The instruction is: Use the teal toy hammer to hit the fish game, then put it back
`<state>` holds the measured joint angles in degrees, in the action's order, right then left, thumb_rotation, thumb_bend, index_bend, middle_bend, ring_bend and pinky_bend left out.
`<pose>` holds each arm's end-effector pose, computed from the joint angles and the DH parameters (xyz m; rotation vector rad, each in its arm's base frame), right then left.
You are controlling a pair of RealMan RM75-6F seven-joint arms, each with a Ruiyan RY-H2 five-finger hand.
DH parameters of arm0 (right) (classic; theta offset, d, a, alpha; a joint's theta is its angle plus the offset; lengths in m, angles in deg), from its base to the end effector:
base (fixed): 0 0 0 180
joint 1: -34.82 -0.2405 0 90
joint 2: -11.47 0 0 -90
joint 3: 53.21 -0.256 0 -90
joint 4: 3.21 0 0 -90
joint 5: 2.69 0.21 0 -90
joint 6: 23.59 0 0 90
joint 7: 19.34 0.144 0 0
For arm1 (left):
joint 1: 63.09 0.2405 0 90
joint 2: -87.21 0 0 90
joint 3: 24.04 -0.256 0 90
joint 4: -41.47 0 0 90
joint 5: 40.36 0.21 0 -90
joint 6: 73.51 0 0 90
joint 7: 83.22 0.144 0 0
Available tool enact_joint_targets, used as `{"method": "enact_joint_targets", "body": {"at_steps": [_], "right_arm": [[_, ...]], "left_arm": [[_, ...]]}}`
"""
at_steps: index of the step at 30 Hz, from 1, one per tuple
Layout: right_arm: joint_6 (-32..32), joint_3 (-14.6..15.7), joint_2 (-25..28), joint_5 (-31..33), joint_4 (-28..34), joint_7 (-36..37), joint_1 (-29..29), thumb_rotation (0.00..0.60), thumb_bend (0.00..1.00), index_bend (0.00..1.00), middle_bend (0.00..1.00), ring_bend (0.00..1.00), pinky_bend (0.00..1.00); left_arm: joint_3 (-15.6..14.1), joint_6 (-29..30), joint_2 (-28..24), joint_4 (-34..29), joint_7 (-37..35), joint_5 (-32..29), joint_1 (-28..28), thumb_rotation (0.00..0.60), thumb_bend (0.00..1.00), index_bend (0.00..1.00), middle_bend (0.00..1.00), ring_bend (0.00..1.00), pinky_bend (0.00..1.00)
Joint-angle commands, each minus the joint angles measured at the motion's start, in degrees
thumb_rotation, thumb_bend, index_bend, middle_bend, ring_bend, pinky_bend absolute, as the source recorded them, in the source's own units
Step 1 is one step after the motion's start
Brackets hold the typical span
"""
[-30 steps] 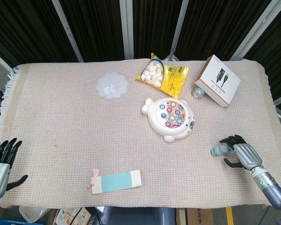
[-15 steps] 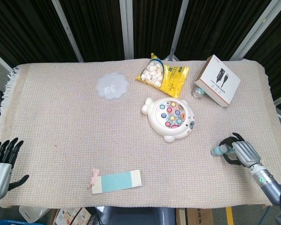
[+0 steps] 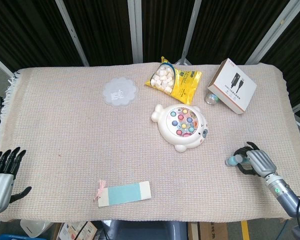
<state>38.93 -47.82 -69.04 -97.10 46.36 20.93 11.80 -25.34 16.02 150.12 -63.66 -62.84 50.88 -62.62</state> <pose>-0.3813 -0.2777 0.0863 1.7168 -1.2402 0.8226 -0.2712 0.1371 0.1470 -1.4542 -0.7999 -0.7754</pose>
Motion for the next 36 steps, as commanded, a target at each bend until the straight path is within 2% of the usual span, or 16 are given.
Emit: {"method": "enact_joint_targets", "body": {"at_steps": [1, 13, 18, 24, 28, 36], "right_arm": [[0.33, 0.03, -0.22, 0.05, -0.29, 0.25, 0.02, 0.600, 0.52, 0.46, 0.41, 0.30, 0.10], [0.80, 0.31, -1.08, 0.30, -1.31, 0.65, 0.05, 0.600, 0.57, 0.55, 0.48, 0.36, 0.13], [1.65, 0.08, -1.56, 0.54, -1.75, 0.76, 0.23, 0.600, 0.62, 0.65, 0.56, 0.44, 0.20], [4.16, -0.72, -1.21, 0.54, -1.14, 0.62, 0.37, 0.600, 0.72, 0.78, 0.66, 0.53, 0.32], [7.16, -2.21, 0.76, -0.01, 2.50, -0.98, -0.65, 0.600, 0.76, 0.85, 0.72, 0.58, 0.39], [5.41, -6.41, 8.28, 0.73, 18.56, -13.04, -5.66, 0.600, 0.81, 0.94, 0.77, 0.64, 0.47]], "left_arm": [[0.06, 0.06, 0.00, -0.02, 0.04, -0.02, 0.02, 0.600, 0.12, 0.00, 0.00, 0.00, 0.00], [0.13, -0.24, 0.11, 0.26, -0.11, -0.48, 0.03, 0.600, 0.12, 0.00, 0.00, 0.00, 0.00], [0.20, -0.41, 0.11, 0.37, -0.26, -0.74, -0.01, 0.600, 0.12, 0.00, 0.00, 0.00, 0.00], [0.26, -0.53, 0.19, 0.51, -0.43, -0.77, -0.10, 0.600, 0.12, 0.00, 0.00, 0.00, 0.00], [0.33, -0.82, 0.25, 0.59, -0.53, -0.58, -0.37, 0.600, 0.12, 0.00, 0.00, 0.00, 0.00], [0.39, -1.76, 0.37, 0.82, -0.69, 0.03, -1.19, 0.600, 0.12, 0.00, 0.00, 0.00, 0.00]]}}
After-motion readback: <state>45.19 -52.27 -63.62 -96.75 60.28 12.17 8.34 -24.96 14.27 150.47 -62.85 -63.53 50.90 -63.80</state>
